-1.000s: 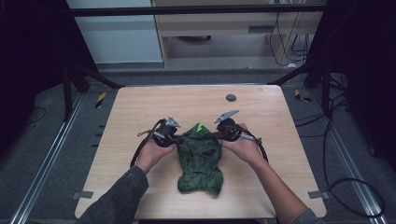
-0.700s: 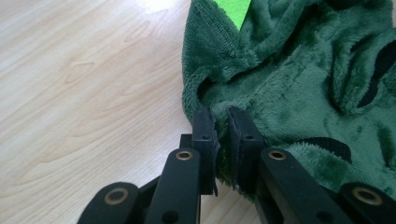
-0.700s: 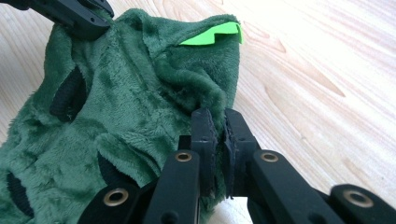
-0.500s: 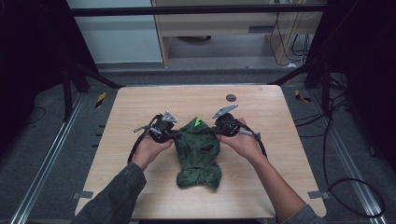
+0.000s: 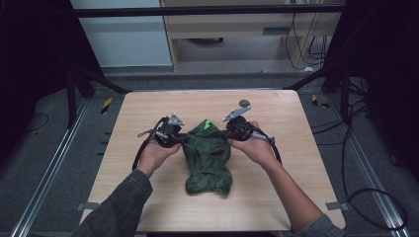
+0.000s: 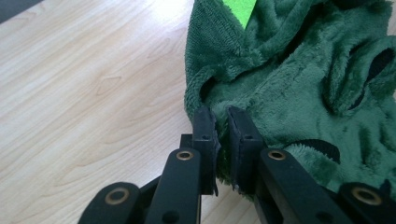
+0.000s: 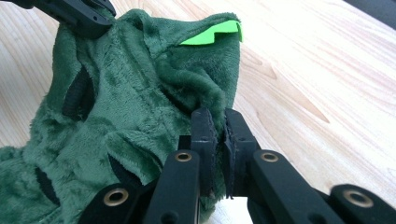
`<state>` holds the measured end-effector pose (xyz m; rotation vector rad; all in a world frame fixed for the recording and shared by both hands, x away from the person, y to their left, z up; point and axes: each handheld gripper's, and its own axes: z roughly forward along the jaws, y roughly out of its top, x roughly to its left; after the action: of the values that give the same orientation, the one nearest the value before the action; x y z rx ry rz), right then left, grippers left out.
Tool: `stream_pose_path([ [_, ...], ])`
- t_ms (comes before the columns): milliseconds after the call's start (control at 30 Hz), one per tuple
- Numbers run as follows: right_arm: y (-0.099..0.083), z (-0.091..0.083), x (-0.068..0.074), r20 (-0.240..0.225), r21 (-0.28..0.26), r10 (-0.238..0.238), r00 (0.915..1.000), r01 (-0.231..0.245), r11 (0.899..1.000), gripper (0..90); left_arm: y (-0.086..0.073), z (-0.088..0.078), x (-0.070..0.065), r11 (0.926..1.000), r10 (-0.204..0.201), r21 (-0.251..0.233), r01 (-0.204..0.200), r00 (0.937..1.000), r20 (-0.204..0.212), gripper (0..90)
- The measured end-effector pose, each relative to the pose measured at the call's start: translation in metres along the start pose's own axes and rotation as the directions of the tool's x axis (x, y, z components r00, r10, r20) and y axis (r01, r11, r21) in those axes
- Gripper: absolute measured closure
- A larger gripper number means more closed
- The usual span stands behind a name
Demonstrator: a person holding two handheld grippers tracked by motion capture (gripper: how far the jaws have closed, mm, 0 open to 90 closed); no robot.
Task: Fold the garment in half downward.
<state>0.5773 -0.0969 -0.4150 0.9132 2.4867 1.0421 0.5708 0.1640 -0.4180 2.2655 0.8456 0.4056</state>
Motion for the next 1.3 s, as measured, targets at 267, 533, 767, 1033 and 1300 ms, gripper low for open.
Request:
stream_pose_path([
  [267,0.008,-0.004,-0.001,0.007,-0.011,-0.014,0.9999,0.014,1.0,84.3,0.005,-0.004,0.002,0.9999,0.01,-0.005,-0.01,0.9999,-0.013,82.5],
  [533,0.012,-0.007,-0.004,0.027,-0.022,-0.016,0.9995,0.017,1.0,84.2,0.011,-0.008,0.002,0.9996,0.016,-0.023,-0.017,0.9995,-0.028,82.5],
  [767,0.014,-0.006,-0.004,0.033,-0.02,-0.023,0.9992,0.024,1.0,84.2,0.012,-0.008,0.003,0.9996,0.016,-0.022,-0.016,0.9994,-0.031,82.5],
  [1033,0.019,-0.008,-0.003,0.044,-0.028,-0.039,0.9982,0.041,0.999,84.1,0.011,-0.009,0.004,0.9996,0.003,-0.029,-0.004,0.9995,-0.032,82.4],
  [1300,0.014,-0.008,0.0,0.056,-0.029,-0.06,0.9966,0.062,0.998,83.9,0.011,-0.01,0.0,0.9993,0.022,-0.029,-0.023,0.9992,-0.034,82.3],
])
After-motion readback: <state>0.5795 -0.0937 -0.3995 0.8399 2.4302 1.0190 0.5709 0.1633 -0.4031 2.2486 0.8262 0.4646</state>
